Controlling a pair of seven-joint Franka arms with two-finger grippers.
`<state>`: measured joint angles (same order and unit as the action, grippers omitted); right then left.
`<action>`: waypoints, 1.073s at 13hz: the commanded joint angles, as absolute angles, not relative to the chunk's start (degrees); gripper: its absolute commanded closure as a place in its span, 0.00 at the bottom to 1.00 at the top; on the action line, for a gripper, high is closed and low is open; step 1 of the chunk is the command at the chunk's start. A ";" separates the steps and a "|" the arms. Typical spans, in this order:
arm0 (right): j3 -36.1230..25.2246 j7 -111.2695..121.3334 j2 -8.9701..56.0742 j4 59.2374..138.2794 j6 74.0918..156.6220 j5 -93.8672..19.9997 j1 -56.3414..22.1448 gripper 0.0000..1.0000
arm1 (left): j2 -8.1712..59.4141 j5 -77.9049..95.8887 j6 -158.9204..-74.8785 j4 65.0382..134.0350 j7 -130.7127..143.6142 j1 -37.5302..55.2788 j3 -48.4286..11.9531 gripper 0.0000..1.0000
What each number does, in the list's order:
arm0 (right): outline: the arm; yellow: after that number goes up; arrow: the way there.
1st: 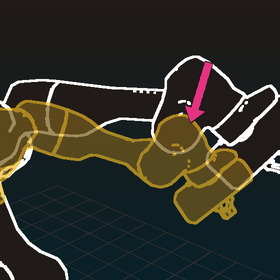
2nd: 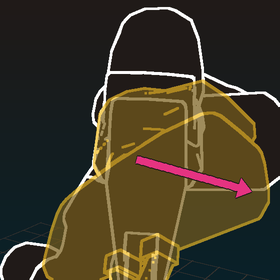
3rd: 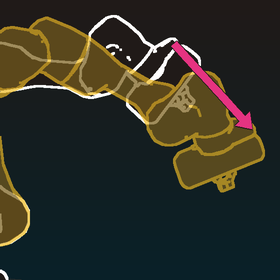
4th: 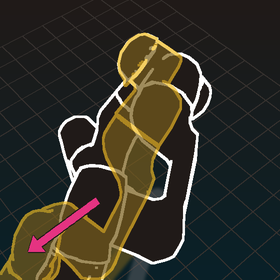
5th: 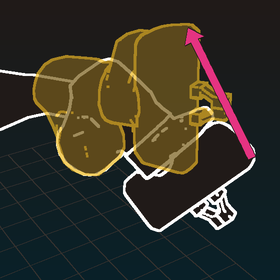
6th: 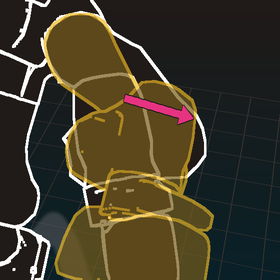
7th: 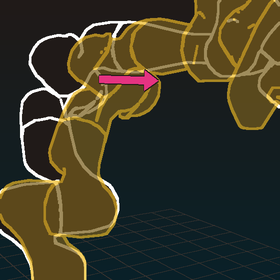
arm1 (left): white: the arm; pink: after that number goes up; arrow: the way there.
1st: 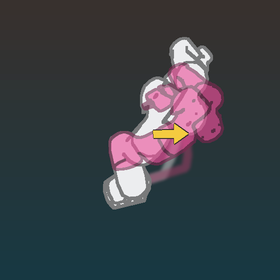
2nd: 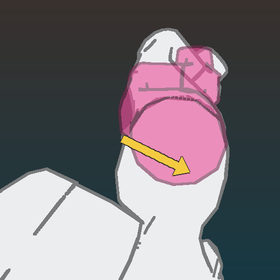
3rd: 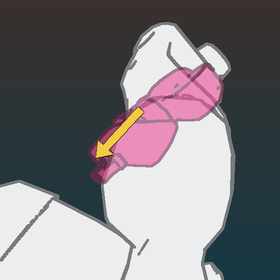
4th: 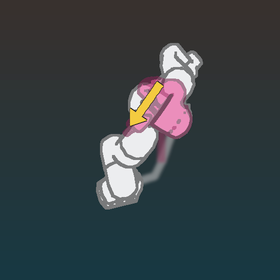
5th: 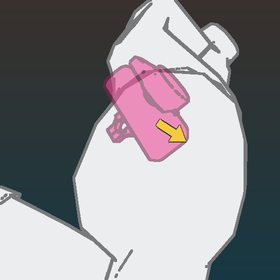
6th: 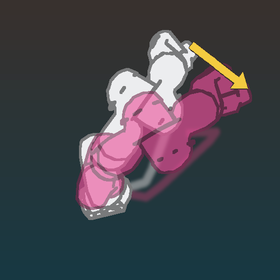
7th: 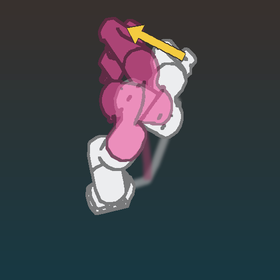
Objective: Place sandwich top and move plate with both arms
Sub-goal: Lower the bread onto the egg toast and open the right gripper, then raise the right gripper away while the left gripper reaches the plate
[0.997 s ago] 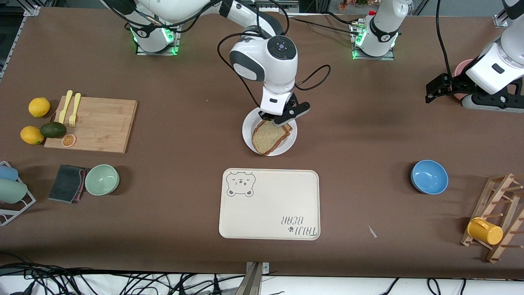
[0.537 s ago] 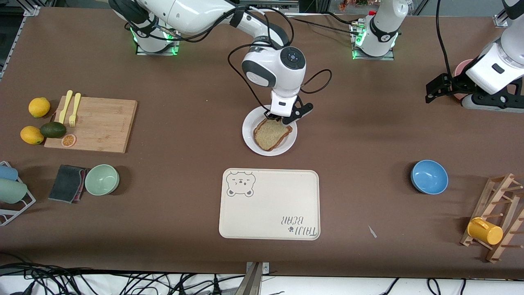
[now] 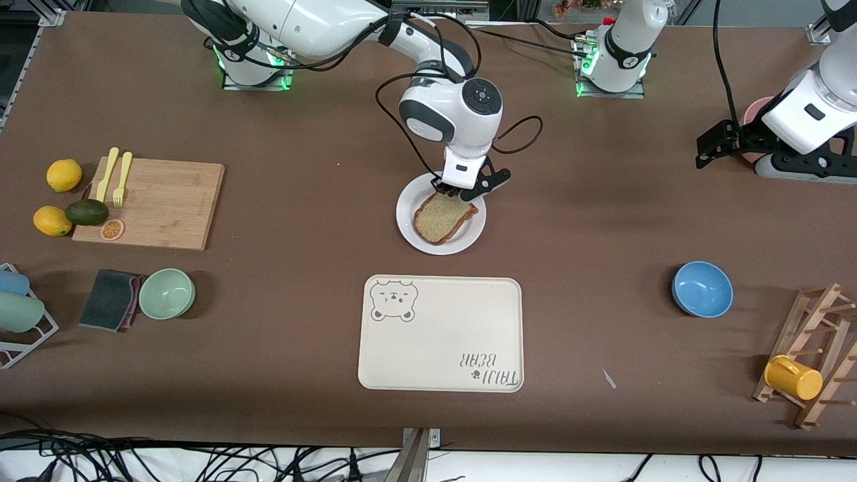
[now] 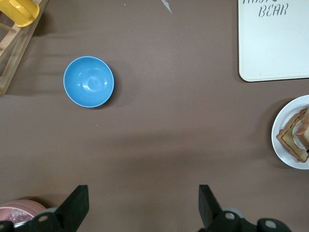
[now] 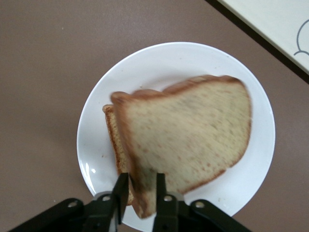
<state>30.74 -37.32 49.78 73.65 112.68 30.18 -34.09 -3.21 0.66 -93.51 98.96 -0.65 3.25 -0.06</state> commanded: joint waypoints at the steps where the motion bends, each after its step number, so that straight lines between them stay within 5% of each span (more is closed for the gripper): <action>1: 29.98 -38.41 41.61 79.86 112.59 30.50 -33.84 0.00 | -2.90 2.02 -92.55 97.82 -0.79 3.16 0.00 0.00; 9: 27.25 -38.32 8.39 102.90 110.04 17.18 -15.14 0.00 | -0.89 2.46 -92.55 97.82 -1.05 3.34 -0.09 0.00; 14: 9.80 -26.91 -0.34 103.80 104.85 4.10 -14.77 0.00 | 2.45 13.16 -89.83 97.91 -2.90 3.25 0.00 0.00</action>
<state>14.97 -30.45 2.90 102.52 105.13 10.47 -14.90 0.84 9.23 -91.45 99.02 -1.32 3.44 -0.07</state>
